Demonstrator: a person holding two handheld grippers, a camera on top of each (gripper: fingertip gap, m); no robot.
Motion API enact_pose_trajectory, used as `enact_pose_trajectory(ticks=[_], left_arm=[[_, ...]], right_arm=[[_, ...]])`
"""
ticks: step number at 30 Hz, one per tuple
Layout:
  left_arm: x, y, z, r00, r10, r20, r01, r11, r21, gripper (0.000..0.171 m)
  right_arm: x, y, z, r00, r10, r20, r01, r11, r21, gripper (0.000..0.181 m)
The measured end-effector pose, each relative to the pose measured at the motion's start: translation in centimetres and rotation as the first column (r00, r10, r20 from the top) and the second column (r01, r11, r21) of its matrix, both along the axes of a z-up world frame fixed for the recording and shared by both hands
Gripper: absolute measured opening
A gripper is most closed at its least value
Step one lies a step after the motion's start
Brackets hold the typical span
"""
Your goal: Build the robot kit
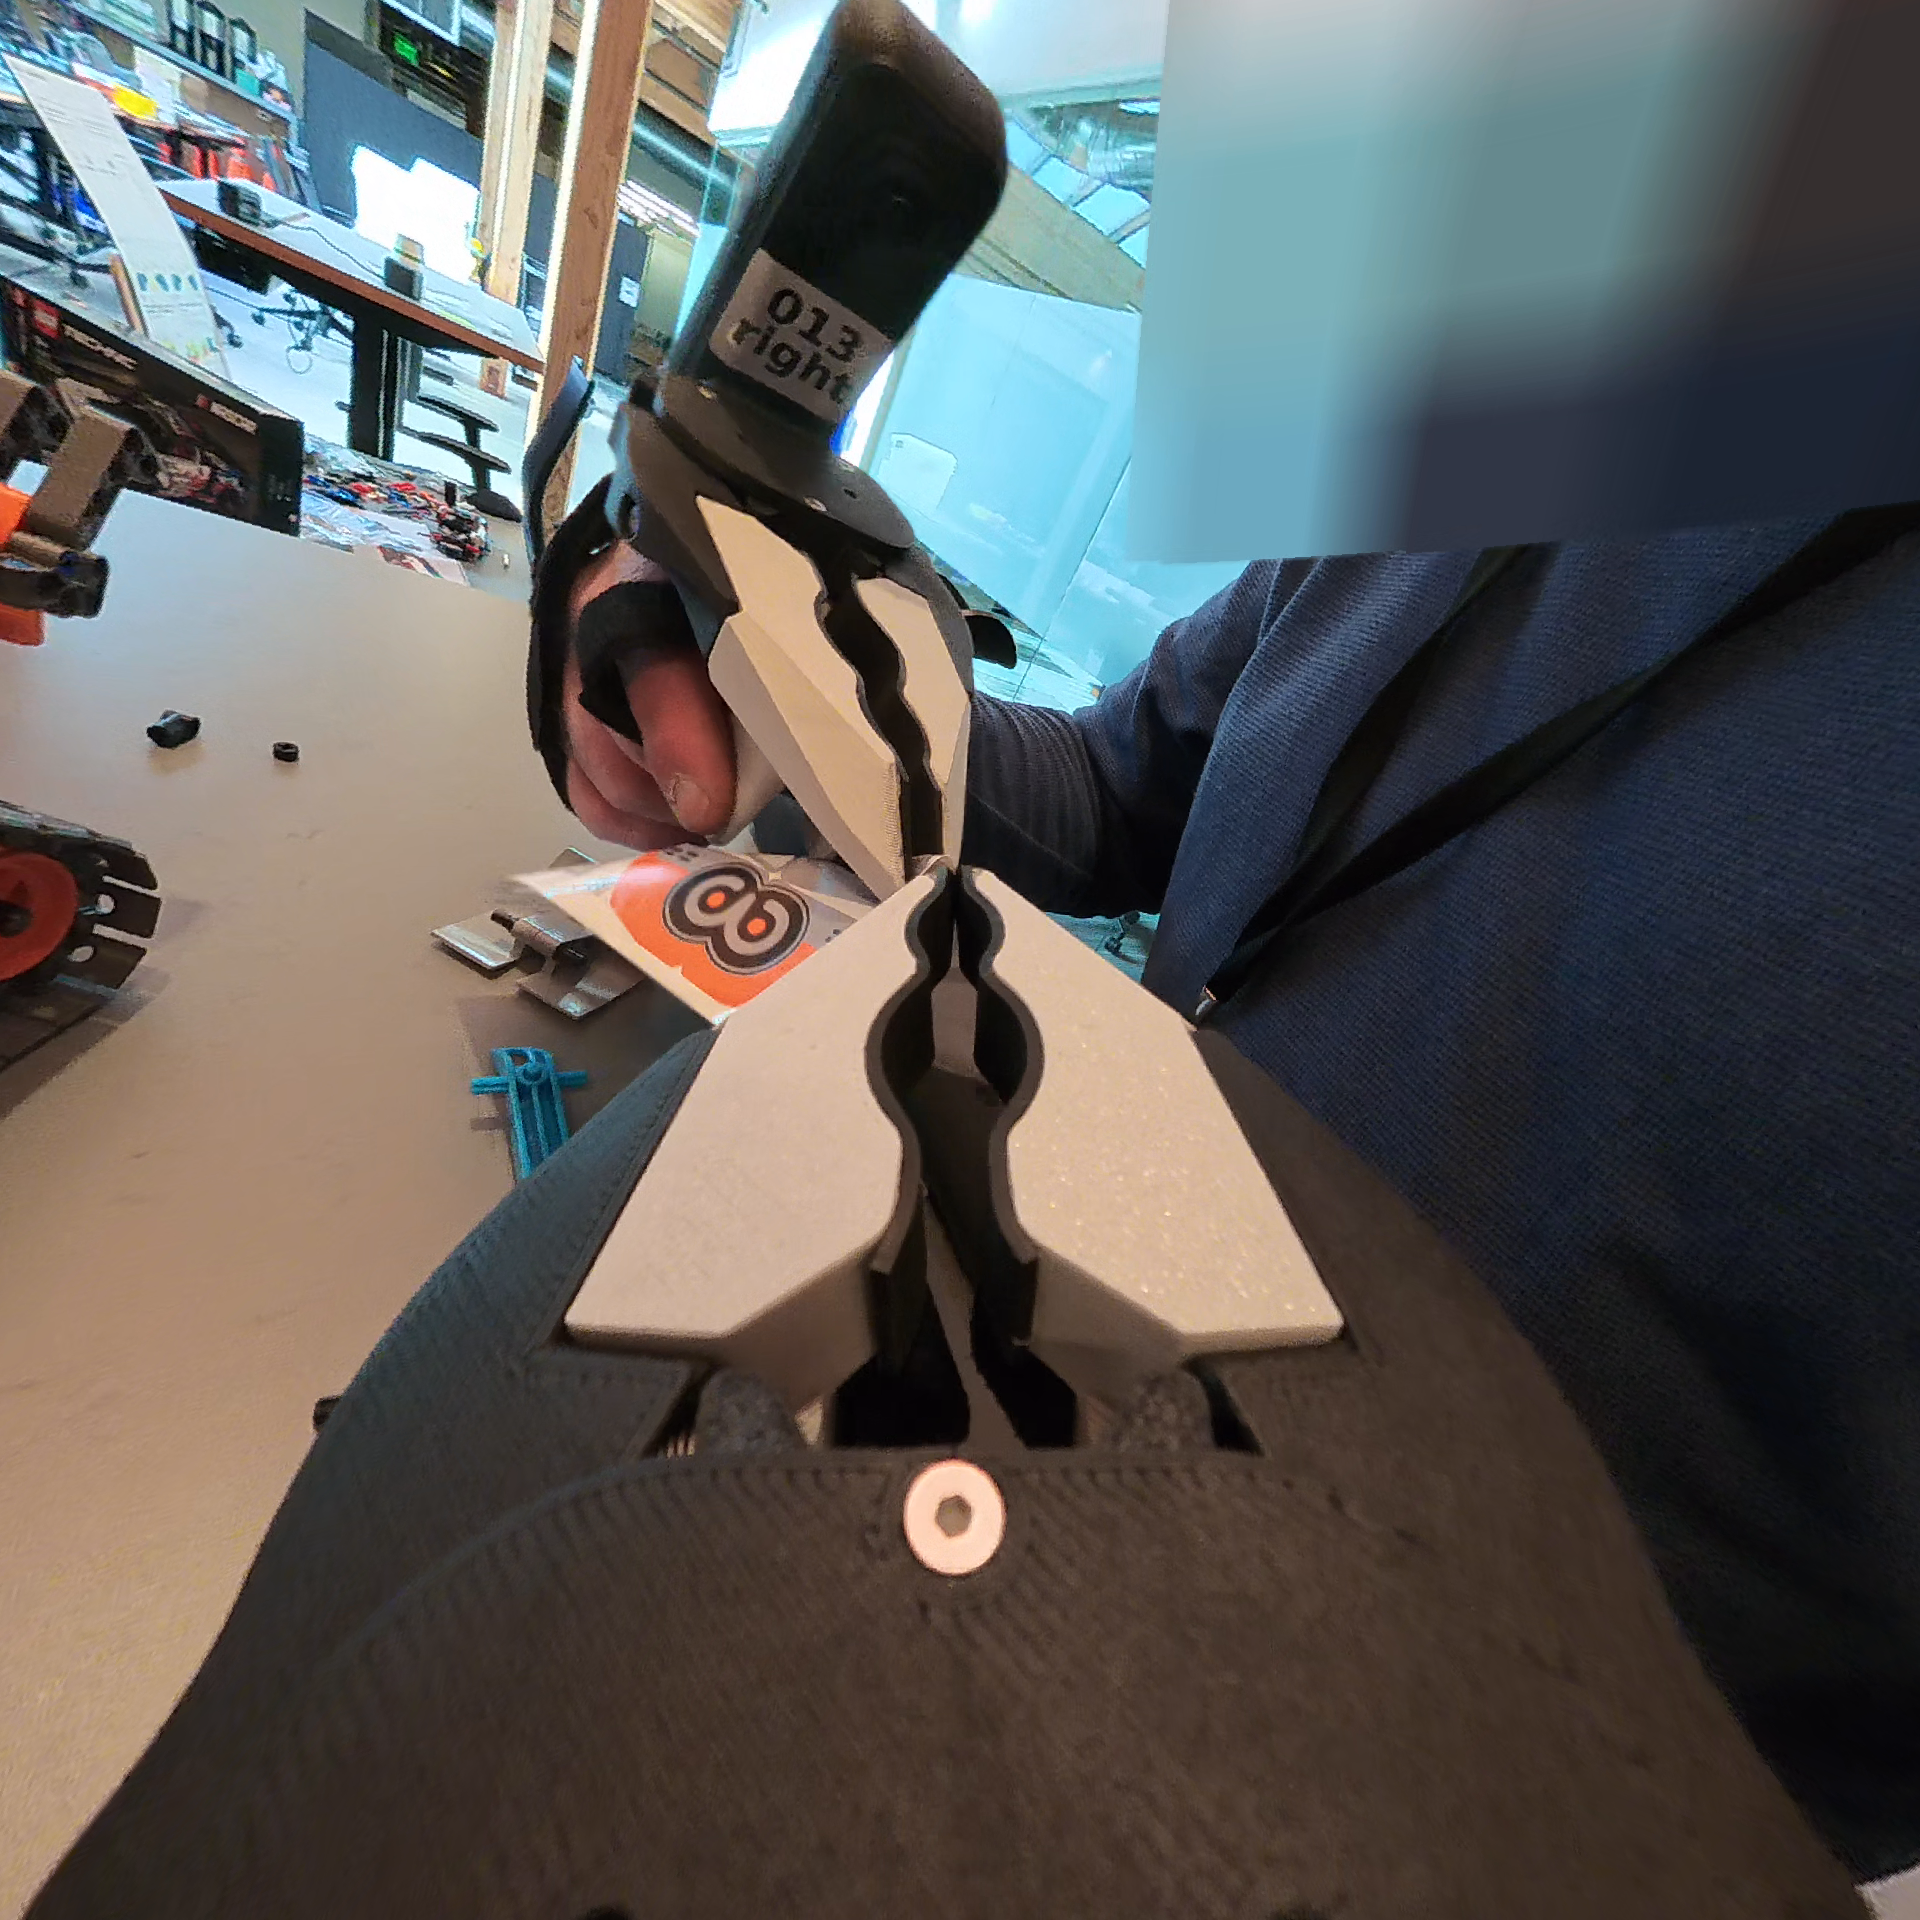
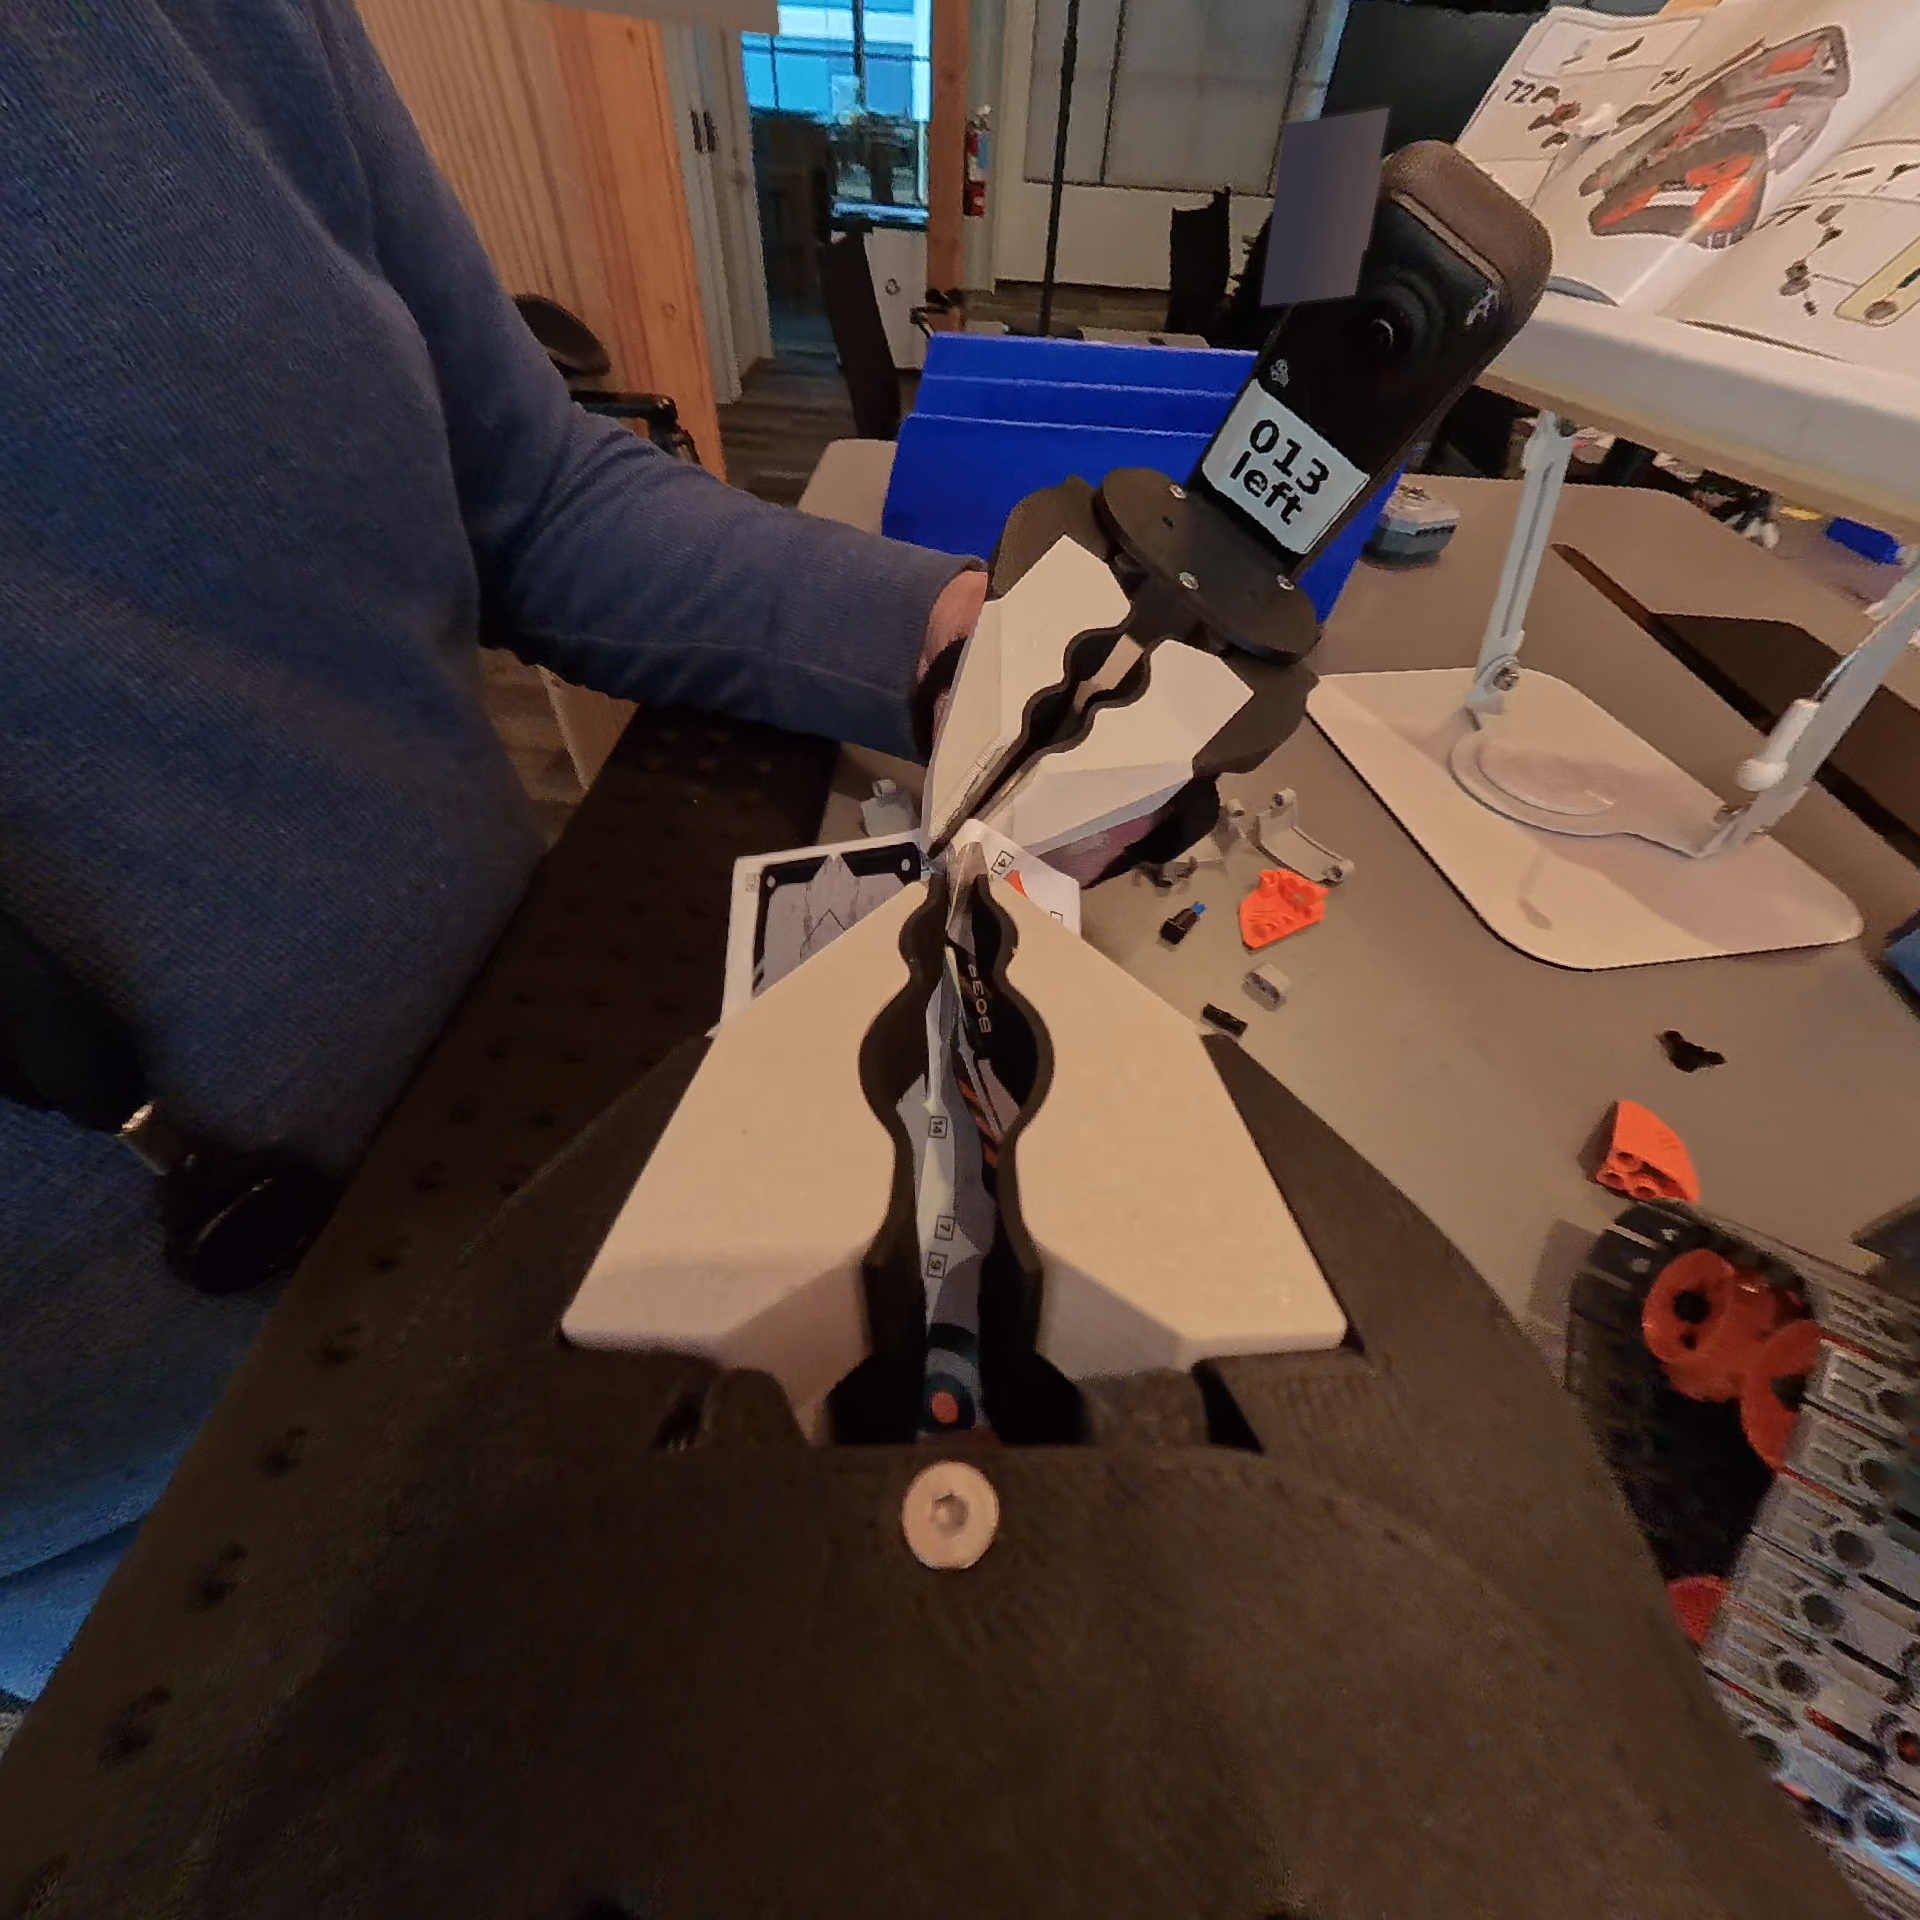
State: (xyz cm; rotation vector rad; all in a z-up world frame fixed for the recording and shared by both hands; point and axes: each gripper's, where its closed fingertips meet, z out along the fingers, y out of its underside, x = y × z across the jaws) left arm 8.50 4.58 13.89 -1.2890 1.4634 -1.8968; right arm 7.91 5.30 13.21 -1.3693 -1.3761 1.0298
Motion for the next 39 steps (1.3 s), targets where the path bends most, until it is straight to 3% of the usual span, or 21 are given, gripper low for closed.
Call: enact_pose_trajectory(ticks=[5,13,16,39], left_arm=[[0.2,-0.4,-0.6,1.0,-0.008,-0.022,0.008,0.999,0.031,0.0],[0.2,-0.4,-0.3,1.0,-0.009,-0.01,0.009,1.0,0.027,0.0],[0.2,-0.6,-0.4,1.0,-0.014,-0.012,0.015,0.999,0.03,0.0],[0.2,-1.5,0.0,1.0,-0.026,0.009,0.024,0.986,0.168,0.0]], right_arm=[[0.5,-0.5,1.1,0.995,0.048,-0.091,-0.055,0.995,-0.082,0.0],[0.7,-0.6,0.2,1.0,0.022,-0.011,-0.022,1.0,-0.018,0.008],[0.5,-0.5,0.0,1.0,0.01,0.011,-0.01,1.0,0.009,0.003],[0.7,-1.5,0.6,0.986,0.112,-0.124,-0.133,0.976,-0.173,0.0]])
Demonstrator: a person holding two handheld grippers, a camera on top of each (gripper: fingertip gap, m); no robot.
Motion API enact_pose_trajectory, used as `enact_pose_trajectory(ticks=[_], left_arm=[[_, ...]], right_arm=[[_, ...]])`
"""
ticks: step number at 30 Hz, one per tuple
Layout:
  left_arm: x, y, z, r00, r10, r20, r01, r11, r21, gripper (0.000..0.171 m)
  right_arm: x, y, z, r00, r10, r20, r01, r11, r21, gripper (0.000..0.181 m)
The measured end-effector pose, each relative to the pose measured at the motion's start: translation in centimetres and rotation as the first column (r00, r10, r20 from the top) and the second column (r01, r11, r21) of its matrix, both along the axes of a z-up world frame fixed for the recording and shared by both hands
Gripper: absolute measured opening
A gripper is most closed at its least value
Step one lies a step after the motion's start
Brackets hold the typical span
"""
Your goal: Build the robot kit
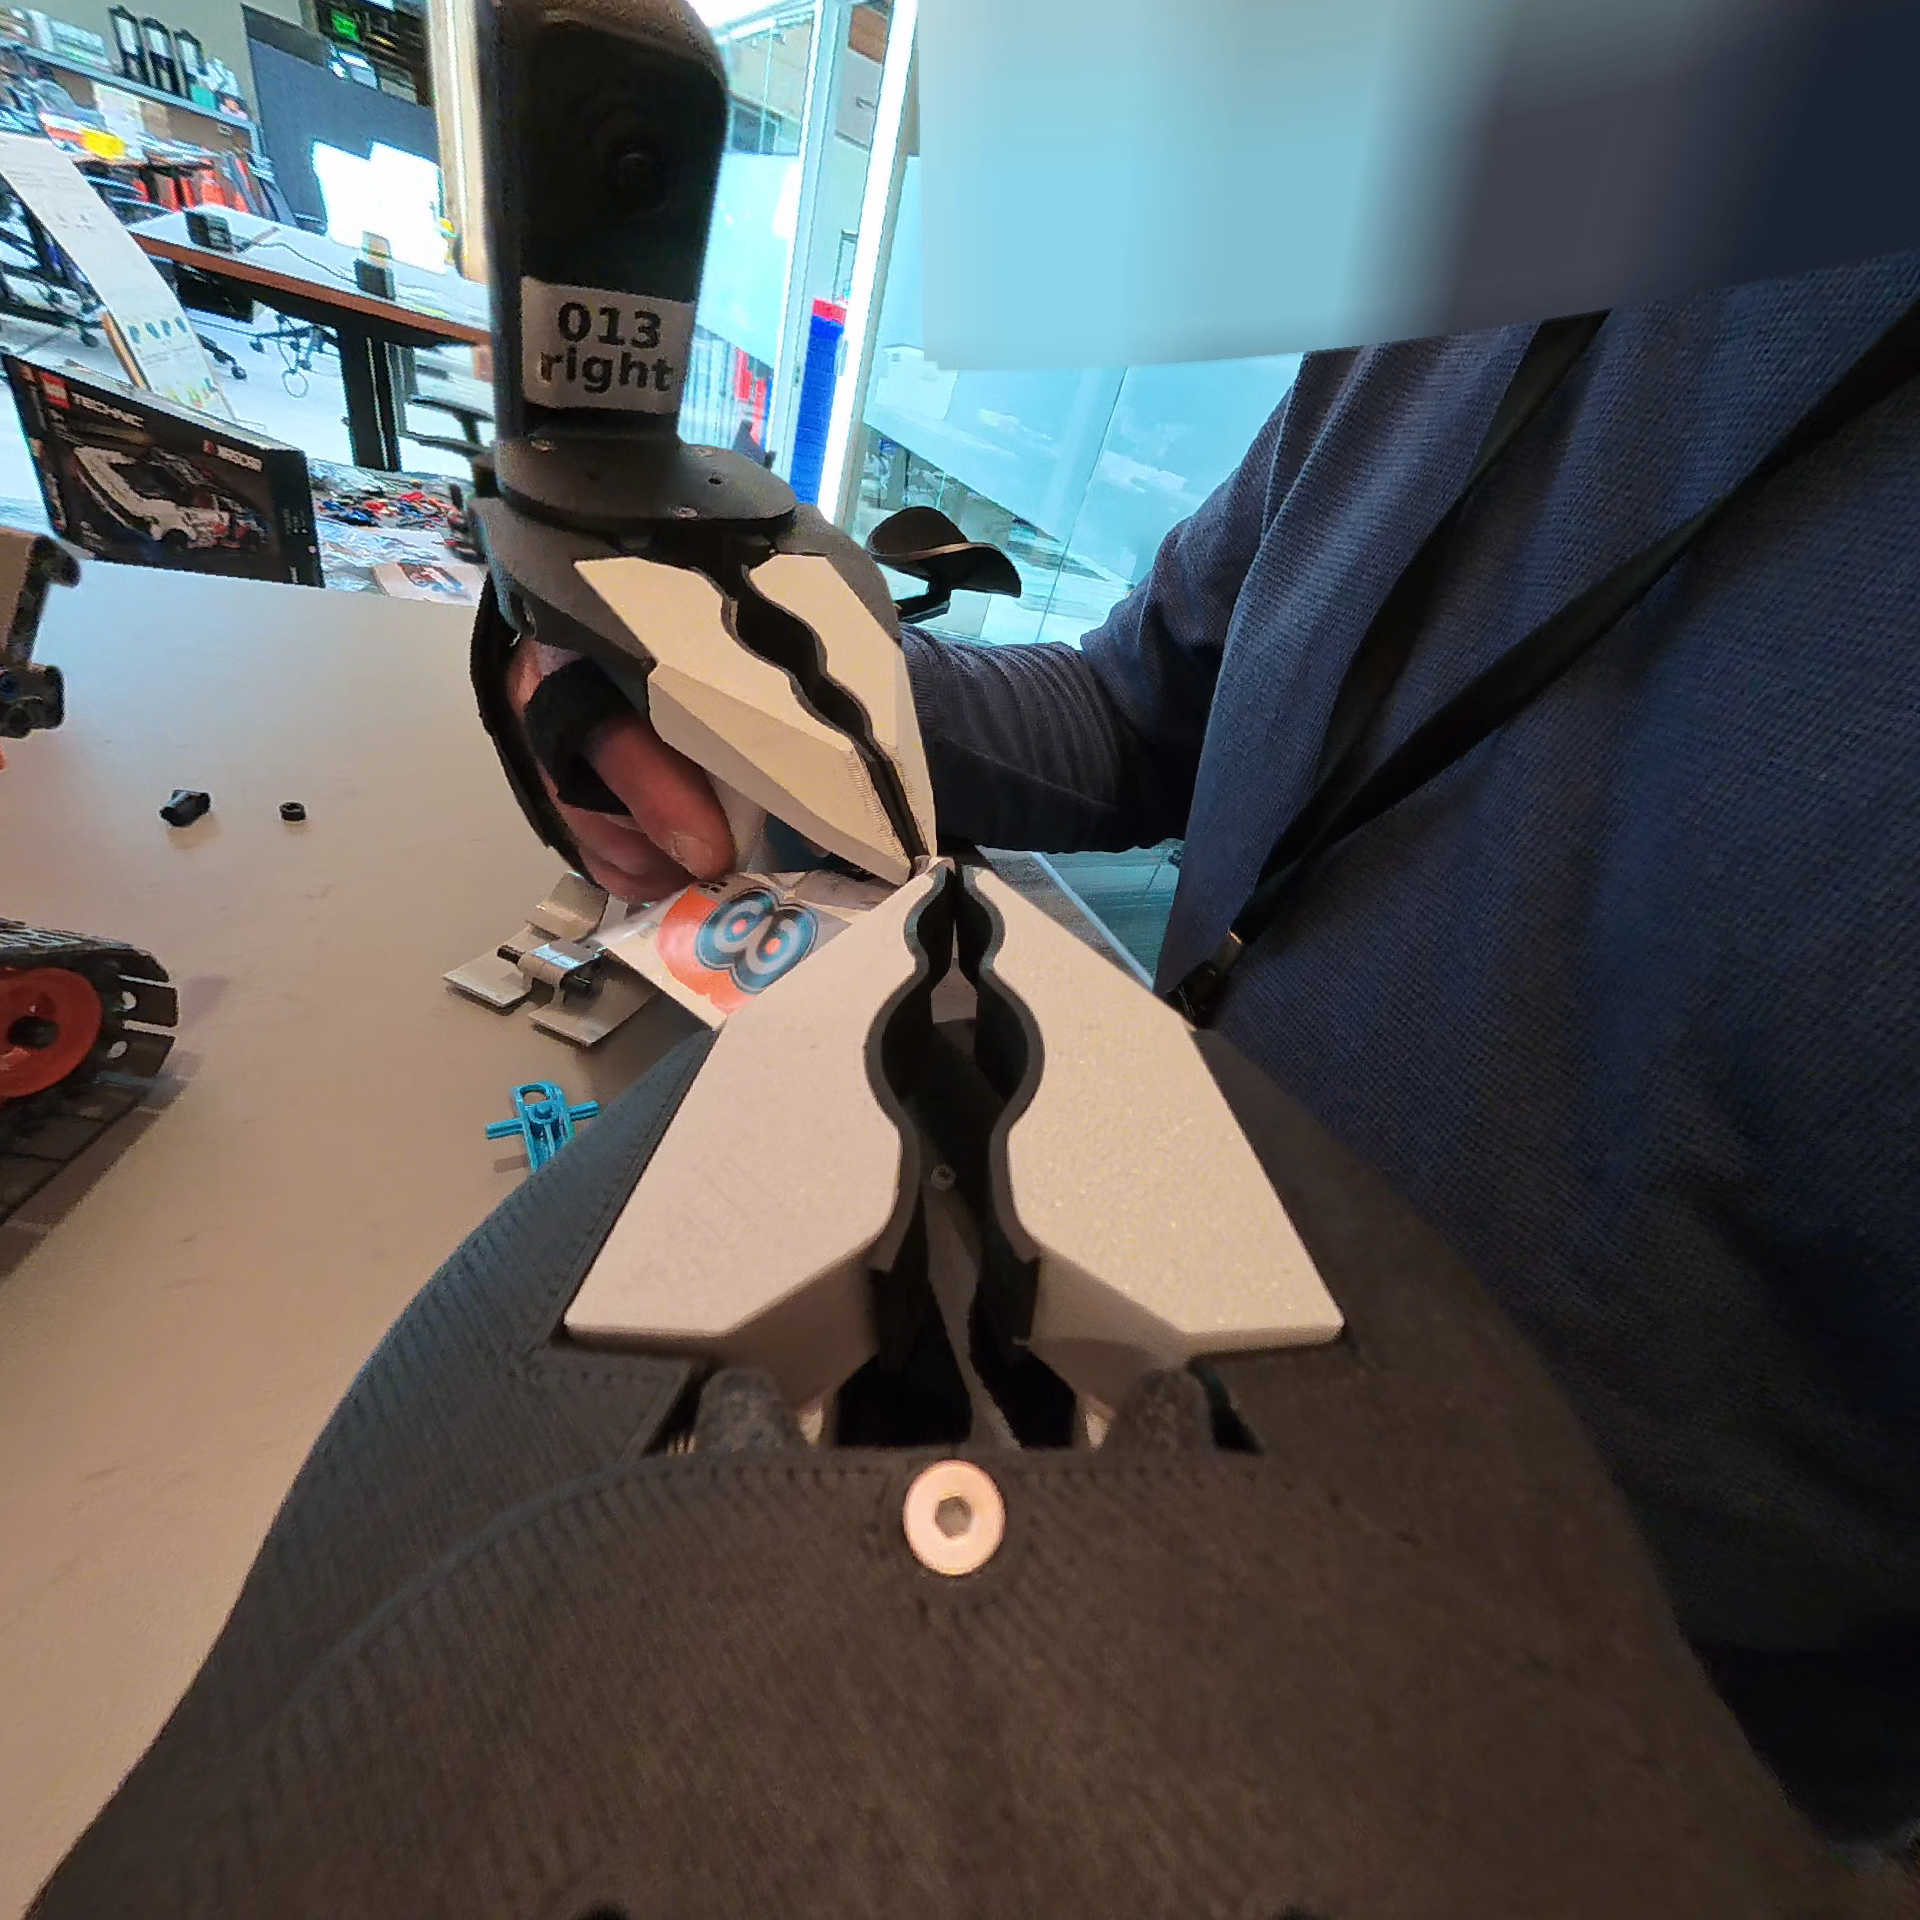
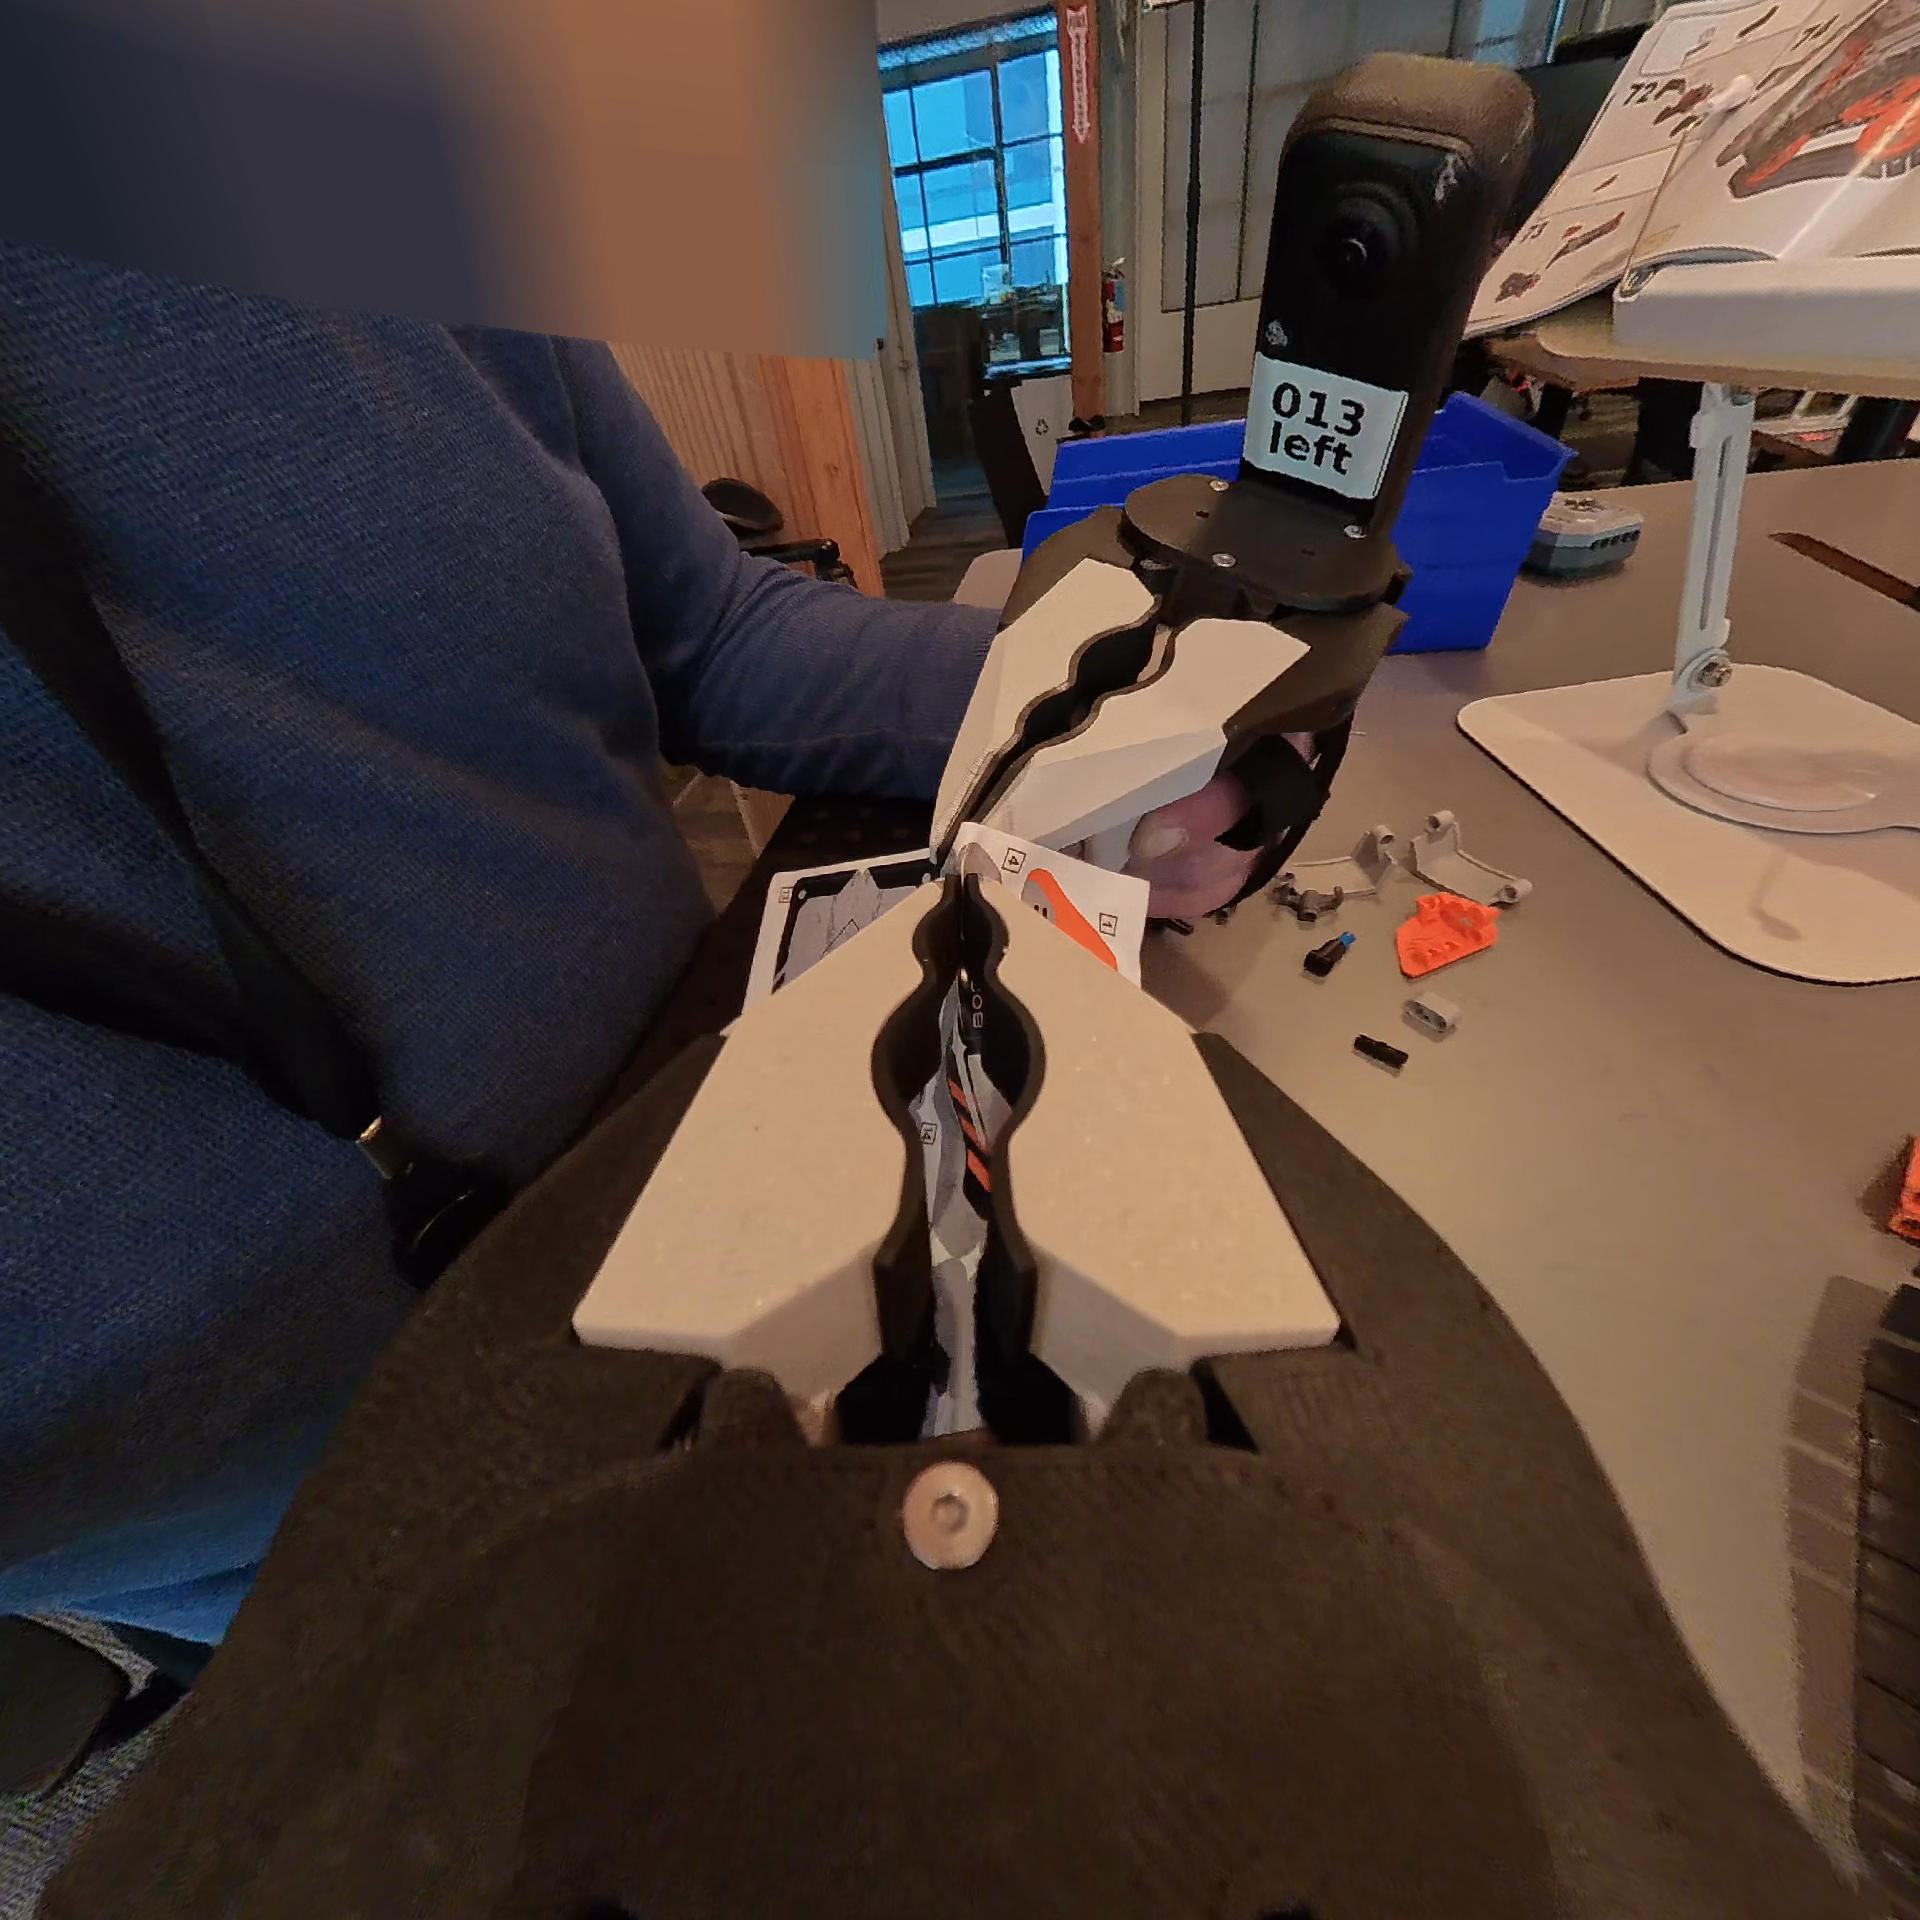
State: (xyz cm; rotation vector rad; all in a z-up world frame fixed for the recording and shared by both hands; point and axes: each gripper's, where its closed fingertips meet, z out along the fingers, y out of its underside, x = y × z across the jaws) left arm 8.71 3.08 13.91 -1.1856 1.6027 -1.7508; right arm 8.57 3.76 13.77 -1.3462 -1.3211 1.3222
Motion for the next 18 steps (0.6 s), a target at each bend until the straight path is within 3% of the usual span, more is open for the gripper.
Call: enact_pose_trajectory(ticks=[18], left_arm=[[-0.19,-0.23,-0.43,1.0,0.005,-0.018,-0.004,0.997,0.071,0.0]], right_arm=[[-0.1,-0.32,-0.34,0.998,0.038,-0.04,-0.041,0.996,-0.083,0.0]])
